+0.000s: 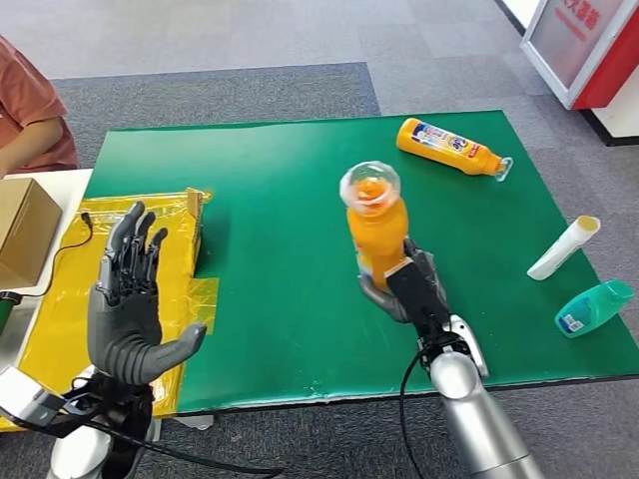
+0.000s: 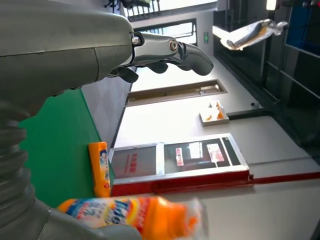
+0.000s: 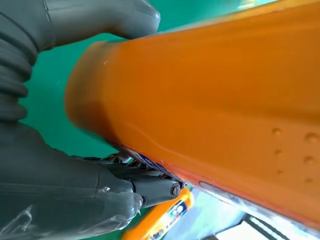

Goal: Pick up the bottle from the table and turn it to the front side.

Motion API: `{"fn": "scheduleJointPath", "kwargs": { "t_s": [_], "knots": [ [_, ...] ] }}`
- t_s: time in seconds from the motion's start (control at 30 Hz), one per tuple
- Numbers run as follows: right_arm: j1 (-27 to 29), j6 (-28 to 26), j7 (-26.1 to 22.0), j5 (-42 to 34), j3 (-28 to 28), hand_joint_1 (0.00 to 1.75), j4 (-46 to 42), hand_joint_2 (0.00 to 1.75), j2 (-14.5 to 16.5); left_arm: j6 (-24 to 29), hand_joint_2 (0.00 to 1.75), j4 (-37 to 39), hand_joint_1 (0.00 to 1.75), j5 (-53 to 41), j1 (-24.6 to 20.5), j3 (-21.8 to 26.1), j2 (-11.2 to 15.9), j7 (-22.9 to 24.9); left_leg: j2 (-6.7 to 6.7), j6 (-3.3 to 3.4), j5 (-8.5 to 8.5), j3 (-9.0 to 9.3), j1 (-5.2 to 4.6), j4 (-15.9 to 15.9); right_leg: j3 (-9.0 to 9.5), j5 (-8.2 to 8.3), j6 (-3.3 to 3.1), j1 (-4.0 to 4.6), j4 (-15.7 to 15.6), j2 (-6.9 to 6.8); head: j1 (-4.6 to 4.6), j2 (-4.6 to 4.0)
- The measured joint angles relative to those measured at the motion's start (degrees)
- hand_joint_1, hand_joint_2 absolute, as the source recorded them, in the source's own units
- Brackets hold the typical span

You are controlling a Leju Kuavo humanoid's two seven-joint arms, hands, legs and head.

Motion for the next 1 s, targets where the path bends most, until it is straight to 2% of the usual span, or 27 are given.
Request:
{"fn": "scheduleJointPath", "kwargs": {
  "t_s": [0.13,0.3,0.53,0.67,0.83,1.0],
  "knots": [
    [3.3,-0.7,-5.9,-8.6,-2.0,1.75,-4.9,1.75,1.7,1.9,1.75,0.0,0.00,1.3,1.0,0.6,0.4,-0.9,0.00,0.00,0.00,-0.01,0.00,0.0,-0.01,-0.01,-0.01,0.00,0.0,0.00,-0.01,0.00],
    [6.2,-3.2,-10.7,-8.9,-2.0,1.75,-11.4,1.75,3.2,-0.1,1.75,0.1,0.00,7.2,0.8,2.2,0.9,0.6,0.00,0.00,-0.01,-0.02,0.00,0.0,-0.05,-0.03,-0.03,0.01,0.0,0.00,-0.01,0.00],
    [6.7,-8.3,-14.7,-2.2,1.0,1.75,-15.5,1.75,4.6,-4.3,1.75,2.5,0.00,11.6,-2.4,2.9,1.4,3.9,0.01,-0.01,0.01,-0.02,0.01,0.0,-0.05,0.00,-0.04,0.01,0.0,0.00,0.00,0.00],
    [6.1,-15.4,-16.3,8.0,4.8,1.75,-15.4,1.75,5.2,-9.9,1.75,6.2,0.00,15.7,-6.3,2.2,1.7,7.5,0.00,-0.03,0.04,-0.02,0.00,0.0,-0.05,0.03,-0.04,0.01,0.0,0.00,-0.01,0.00],
    [4.3,-22.1,-15.7,16.8,11.0,1.75,-13.6,1.75,5.3,-15.7,1.75,11.1,0.00,18.2,-11.5,-2.0,2.1,9.4,0.00,-0.05,0.07,-0.02,0.00,0.0,-0.05,0.05,-0.03,0.01,0.0,0.00,-0.01,0.00],
    [2.4,-24.3,-14.6,21.3,16.1,1.75,-10.8,1.75,5.3,-18.1,1.75,14.1,0.00,18.7,-16.1,-7.3,3.0,10.7,0.00,-0.05,0.06,-0.02,0.00,0.0,-0.06,0.05,-0.03,0.01,0.0,0.00,-0.01,0.00]
  ]
}}
